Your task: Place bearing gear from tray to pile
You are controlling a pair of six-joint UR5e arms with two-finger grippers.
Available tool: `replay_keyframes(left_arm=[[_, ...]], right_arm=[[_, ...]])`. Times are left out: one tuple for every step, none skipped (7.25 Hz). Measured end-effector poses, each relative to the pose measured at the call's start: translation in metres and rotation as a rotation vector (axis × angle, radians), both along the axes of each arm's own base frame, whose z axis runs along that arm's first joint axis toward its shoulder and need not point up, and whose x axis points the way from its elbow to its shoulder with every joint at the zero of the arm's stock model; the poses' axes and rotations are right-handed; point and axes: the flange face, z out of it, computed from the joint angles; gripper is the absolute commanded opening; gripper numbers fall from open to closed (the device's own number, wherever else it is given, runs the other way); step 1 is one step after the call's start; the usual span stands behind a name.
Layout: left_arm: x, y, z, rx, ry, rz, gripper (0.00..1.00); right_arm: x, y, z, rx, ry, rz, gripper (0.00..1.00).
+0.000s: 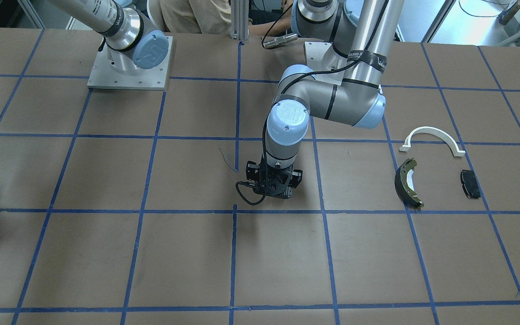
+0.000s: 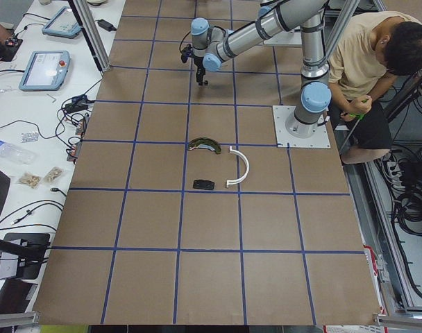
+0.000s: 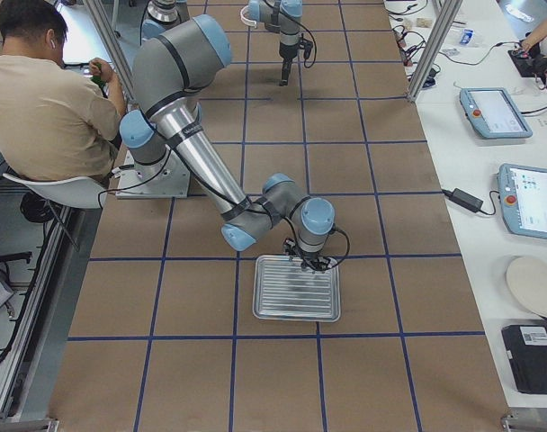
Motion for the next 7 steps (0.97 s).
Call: replay_keyframes(left_arm=[[0.0,0.001,-0.004,0.009,-0.003,-0.001,0.74],[0.001,0.003,-0.008,0.017,-0.005,-0.002,0.65],[0.001,0.004,-0.01,0.02,-0.005,-0.001,0.4],[0.001,0.005,-0.011,0.023,-0.005,-0.003,0.22],[0.001,0.005,-0.012,0.025,-0.006,-0.004,0.0],[0.001,0.004,-0.014,0.028,-0.007,-0.004,0.0],[0.001,0.003,-0.015,0.029,-0.011,-0.005,0.0]], right_arm=[[-0.002,0.001,-0.004,0.002,-0.005,-0.002,0.66],[-0.002,0.001,-0.006,0.004,-0.008,-0.004,0.65],[-0.003,0.001,-0.006,0.004,-0.009,-0.009,0.65],[-0.003,0.0,-0.005,0.001,-0.007,-0.018,0.65],[-0.004,0.0,-0.004,-0.002,-0.005,-0.031,0.65],[-0.005,0.0,-0.003,-0.004,-0.005,-0.042,0.65],[-0.004,0.0,-0.003,-0.007,-0.006,-0.059,0.65]])
